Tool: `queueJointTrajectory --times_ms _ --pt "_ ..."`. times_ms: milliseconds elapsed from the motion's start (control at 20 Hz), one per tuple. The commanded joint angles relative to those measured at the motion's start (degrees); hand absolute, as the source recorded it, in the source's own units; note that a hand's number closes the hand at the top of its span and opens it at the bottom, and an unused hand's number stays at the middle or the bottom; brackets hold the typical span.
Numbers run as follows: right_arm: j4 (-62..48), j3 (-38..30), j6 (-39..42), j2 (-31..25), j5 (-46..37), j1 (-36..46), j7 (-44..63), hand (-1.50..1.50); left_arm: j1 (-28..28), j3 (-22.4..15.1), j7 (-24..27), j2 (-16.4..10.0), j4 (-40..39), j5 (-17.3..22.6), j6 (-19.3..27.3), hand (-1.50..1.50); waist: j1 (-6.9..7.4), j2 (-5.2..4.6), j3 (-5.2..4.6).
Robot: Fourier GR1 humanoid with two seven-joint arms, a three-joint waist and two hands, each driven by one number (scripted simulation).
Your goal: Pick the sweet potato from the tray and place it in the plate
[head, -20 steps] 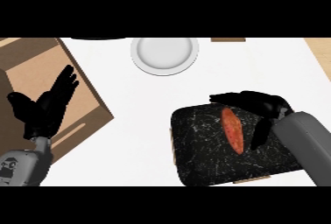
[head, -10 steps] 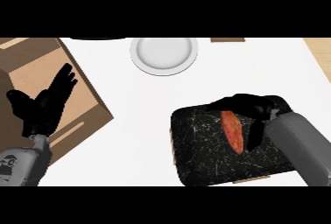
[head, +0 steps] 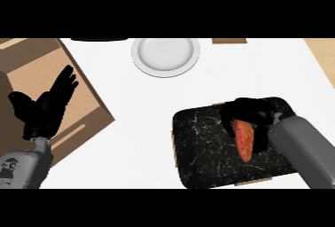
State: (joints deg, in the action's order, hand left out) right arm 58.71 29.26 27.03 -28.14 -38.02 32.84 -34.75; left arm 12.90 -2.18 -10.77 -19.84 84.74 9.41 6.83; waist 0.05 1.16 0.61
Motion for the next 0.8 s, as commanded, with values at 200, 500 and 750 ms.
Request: queueJointTrajectory --times_ms 200,500,750 --pt "-2.13 -0.4 -2.88 26.06 -1.66 6.98 27.06 1.5 -2.29 -1.73 0.96 1.98 -3.3 -1.12 -0.65 0.0 2.74 -1.61 -0.81" --pt "-3.11 1.27 -16.96 27.89 -1.61 16.02 42.17 1.5 2.29 -3.65 -1.98 2.11 -1.77 -0.34 -2.79 0.0 8.35 -2.44 -0.7" --pt "-0.86 1.21 -34.85 28.06 -3.2 21.73 50.43 1.5 3.17 -4.29 -3.0 3.23 -3.0 -1.17 -1.78 0.0 7.48 -2.26 -0.66"
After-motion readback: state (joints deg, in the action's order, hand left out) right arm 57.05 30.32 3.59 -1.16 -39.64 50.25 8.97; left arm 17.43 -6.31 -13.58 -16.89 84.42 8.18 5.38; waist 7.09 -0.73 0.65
